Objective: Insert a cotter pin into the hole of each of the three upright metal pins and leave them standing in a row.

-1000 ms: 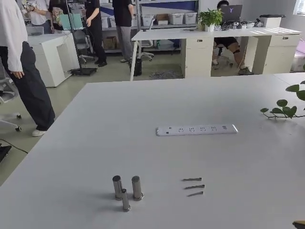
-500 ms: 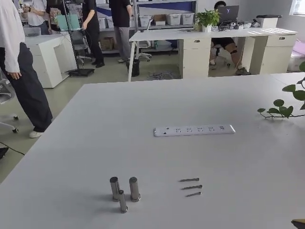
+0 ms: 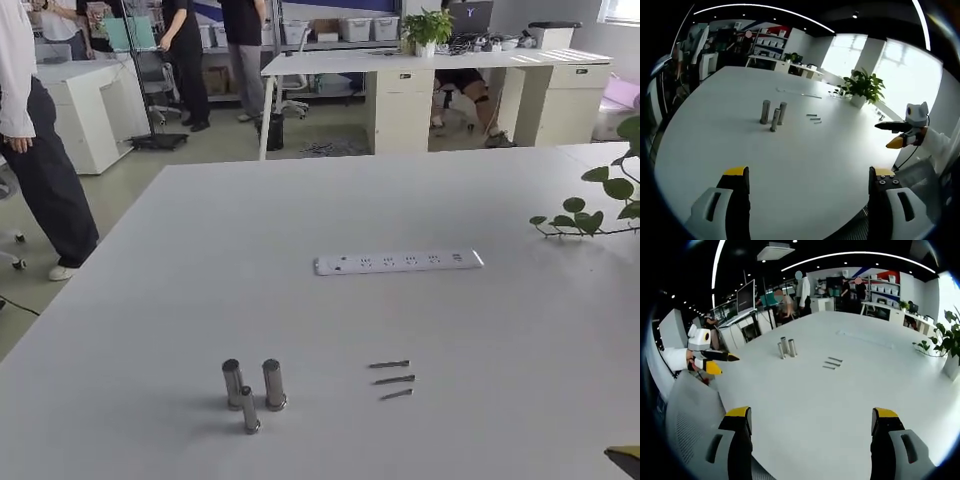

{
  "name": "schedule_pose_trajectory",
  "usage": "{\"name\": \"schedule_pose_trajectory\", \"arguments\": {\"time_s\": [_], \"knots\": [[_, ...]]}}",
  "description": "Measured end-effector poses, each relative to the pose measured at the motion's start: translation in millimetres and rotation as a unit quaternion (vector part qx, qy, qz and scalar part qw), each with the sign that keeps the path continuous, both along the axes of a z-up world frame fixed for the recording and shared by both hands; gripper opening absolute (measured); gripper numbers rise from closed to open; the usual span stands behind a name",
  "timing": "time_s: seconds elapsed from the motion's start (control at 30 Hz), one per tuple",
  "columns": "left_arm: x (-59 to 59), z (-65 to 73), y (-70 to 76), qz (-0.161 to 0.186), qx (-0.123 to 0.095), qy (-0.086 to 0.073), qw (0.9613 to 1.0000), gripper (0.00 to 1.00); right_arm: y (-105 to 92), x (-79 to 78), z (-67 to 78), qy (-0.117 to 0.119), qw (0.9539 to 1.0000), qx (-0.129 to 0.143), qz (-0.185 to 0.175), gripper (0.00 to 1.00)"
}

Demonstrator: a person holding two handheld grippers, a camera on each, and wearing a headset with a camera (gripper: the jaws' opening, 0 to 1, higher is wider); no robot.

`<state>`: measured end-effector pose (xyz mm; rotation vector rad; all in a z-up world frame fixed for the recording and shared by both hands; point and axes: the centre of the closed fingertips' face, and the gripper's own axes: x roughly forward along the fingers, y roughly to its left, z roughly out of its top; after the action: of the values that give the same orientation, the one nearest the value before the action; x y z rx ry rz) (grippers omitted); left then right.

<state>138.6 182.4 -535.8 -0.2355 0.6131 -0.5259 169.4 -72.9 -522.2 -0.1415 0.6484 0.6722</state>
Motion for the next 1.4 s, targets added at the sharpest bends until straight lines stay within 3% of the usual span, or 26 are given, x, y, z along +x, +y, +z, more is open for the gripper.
{"name": "schedule_pose_trajectory", "arguments": {"time_s": [0.6, 0.93, 1.4], "knots": [[-2.1, -3.7, 0.1, -0.006, 0.003, 0.004, 1.0, 0.99, -0.4, 0.1, -0.2, 0.003, 1.0, -0.004, -0.001, 0.98], [8.1, 5.3, -2.5, -0.01, 0.003, -0.014, 0.9999, 0.99, -1.1, 0.6, -0.3, 0.005, 1.0, -0.004, -0.004, 0.98], [26.9, 1.9, -2.5, -0.015, 0.016, -0.02, 0.9996, 0.99, -10.1, -2.8, -4.6, 0.014, 0.9997, -0.01, -0.02, 0.98]]}}
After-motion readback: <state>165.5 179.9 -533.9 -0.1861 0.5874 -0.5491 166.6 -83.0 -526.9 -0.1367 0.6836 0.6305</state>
